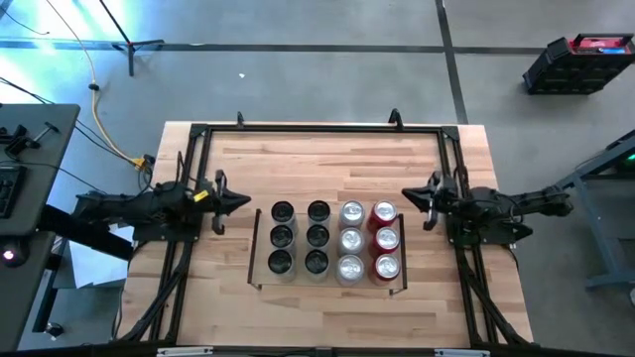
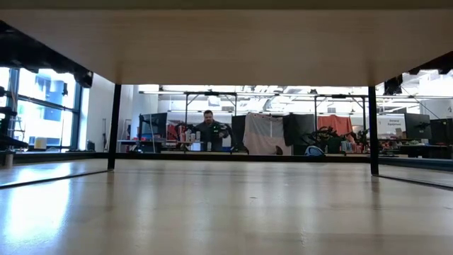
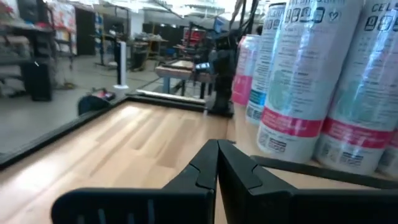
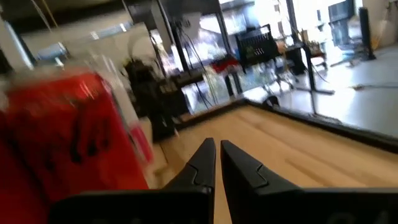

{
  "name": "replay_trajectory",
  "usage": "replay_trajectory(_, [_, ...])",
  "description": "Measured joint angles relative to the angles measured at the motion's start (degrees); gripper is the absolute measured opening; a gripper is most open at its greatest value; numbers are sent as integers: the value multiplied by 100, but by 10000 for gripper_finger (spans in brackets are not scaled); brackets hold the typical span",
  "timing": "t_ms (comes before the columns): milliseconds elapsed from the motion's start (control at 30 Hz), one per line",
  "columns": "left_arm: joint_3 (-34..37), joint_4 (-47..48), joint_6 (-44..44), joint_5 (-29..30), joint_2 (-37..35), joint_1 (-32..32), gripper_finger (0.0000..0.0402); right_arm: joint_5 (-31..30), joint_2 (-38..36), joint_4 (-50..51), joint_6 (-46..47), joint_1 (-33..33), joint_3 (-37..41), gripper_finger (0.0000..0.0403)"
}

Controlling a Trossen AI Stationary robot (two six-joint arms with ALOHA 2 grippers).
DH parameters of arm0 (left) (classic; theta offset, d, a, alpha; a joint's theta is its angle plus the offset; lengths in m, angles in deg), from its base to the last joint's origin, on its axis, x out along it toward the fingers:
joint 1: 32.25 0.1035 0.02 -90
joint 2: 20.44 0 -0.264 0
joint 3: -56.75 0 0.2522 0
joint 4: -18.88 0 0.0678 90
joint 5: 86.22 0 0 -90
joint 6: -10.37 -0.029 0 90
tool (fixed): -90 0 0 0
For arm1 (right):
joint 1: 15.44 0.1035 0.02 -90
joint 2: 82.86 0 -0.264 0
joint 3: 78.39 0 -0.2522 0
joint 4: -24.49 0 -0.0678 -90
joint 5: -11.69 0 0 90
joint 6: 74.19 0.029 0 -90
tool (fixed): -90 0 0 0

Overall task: Place canned beverage on shelf
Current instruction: Return to Home Position

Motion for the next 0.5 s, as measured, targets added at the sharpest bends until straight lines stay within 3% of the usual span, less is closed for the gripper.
replay_trajectory(300, [0,60,-666,155,22,-122,1,-17,341,348,-153,0,-8,12])
replay_trajectory(500, [0,60,-582,151,59,-121,1,-11,337,351,-153,0,-8,12])
